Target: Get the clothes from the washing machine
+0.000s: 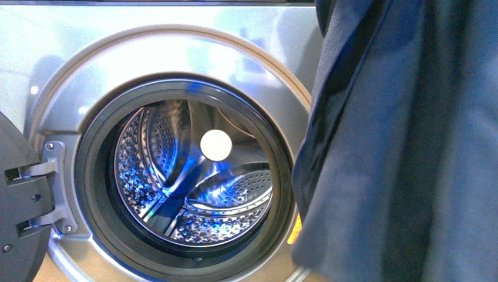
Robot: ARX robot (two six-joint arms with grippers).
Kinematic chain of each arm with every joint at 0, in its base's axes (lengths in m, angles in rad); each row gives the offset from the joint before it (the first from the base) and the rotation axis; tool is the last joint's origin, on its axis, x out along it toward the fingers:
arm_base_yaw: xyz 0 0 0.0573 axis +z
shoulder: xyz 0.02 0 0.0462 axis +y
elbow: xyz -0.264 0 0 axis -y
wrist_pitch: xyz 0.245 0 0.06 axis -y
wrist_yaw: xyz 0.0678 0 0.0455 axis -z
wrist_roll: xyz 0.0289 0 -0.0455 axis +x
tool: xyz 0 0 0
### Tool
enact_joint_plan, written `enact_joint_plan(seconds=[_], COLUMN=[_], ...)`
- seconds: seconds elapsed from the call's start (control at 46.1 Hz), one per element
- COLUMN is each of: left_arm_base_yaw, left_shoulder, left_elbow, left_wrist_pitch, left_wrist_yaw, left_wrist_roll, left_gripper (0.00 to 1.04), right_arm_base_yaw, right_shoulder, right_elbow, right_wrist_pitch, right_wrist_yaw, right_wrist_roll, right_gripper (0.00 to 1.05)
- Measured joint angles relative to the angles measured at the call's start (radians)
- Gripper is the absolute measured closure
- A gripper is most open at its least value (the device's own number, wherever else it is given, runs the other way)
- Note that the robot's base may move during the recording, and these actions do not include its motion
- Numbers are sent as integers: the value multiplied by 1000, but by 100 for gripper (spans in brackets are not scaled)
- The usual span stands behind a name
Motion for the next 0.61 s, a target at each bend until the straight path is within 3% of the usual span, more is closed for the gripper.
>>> enact_joint_plan(seconds=[0.325,0.607], left_arm_base_yaw=[0,0], left_shoulder=[0,0], left_elbow=[0,0], left_wrist_pitch=[0,0], left_wrist_yaw=[0,0], left_wrist_roll=[0,0], left_gripper=[98,98], right_arm_base_yaw=[31,119], right_shoulder=[348,406], right_elbow=[98,122], right_wrist_pitch=[22,26], right_wrist_yaw=[-66,-92], right_wrist_roll=[-95,-117], right_gripper=[7,7])
